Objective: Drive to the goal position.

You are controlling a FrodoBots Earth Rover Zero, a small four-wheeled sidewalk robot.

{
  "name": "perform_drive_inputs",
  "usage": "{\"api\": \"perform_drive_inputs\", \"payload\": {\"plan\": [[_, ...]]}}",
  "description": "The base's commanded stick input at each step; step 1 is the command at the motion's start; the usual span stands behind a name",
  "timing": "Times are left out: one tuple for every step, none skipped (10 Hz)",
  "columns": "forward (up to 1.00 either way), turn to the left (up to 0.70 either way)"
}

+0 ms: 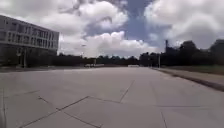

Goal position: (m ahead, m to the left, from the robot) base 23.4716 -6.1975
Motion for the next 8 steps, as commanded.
{"api": "perform_drive_inputs", "payload": {"plan": [[1.00,-0.08],[1.00,-0.28],[1.00,-0.07],[1.00,-0.23],[1.00,-0.23],[1.00,-0.05],[1.00,0.00],[1.00,0.00]]}}
